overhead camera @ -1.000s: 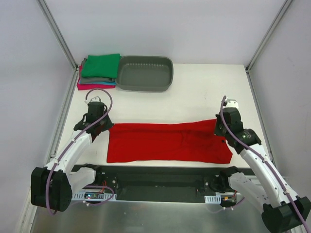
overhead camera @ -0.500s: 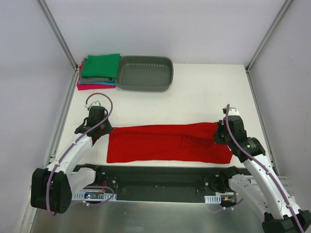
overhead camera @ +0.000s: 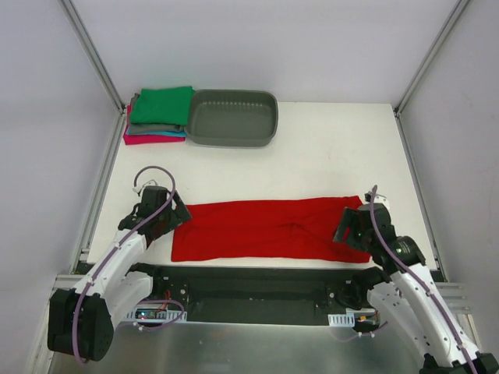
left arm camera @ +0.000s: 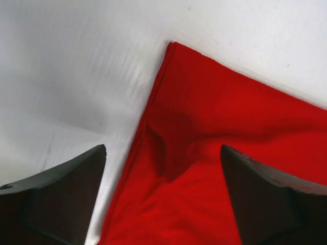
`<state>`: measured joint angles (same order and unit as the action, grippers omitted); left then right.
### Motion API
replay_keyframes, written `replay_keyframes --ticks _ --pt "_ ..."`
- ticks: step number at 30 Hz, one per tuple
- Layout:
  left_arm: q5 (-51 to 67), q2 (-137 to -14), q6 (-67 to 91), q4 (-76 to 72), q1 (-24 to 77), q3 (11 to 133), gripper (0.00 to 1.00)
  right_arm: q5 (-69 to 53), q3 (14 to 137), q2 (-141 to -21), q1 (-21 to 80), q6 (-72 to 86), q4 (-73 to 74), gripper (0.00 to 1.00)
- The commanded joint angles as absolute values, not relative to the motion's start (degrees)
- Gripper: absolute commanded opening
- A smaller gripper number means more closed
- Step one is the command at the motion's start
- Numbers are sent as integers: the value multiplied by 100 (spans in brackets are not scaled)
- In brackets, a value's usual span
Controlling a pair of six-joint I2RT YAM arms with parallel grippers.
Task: Fold and stack the t-shirts
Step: Fold the other side of the tshirt into a rectangle
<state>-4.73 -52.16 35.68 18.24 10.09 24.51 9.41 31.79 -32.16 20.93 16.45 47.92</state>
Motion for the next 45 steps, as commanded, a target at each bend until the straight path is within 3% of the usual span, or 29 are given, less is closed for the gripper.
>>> replay_keyframes --ticks 1,2,7,10,14,20,25,36,45 --pt "-651 -4721 4078 2557 1020 2645 99 1563 3147 -2612 2074 2100 4817 88" --pt "-555 -4650 4104 2566 1020 2724 99 1599 3129 -2497 2074 2118 4712 96" --pt "-221 -4640 4210 2479 1037 3198 99 258 2918 -2530 2066 1583 3211 96" --pt "621 -5052 3991 2102 1098 3453 99 -754 2918 -3310 2083 1284 2384 96" --pt "1633 -5878 3771 1355 1423 3524 99 -809 3339 -4672 2065 757 2092 96" --pt "1679 -6811 3639 1336 1749 3490 99 -940 4095 -6502 2021 264 2074 96" --pt "328 -6531 3709 1887 1749 2998 99 -1265 4175 -7127 2004 264 1846 96" --pt "-299 -6565 3727 2311 1749 2953 99 -1915 3701 -7137 2232 247 1670 96" --pt "-483 -6364 3735 2320 1749 2918 99 -2303 3156 -5918 3119 210 2442 96"
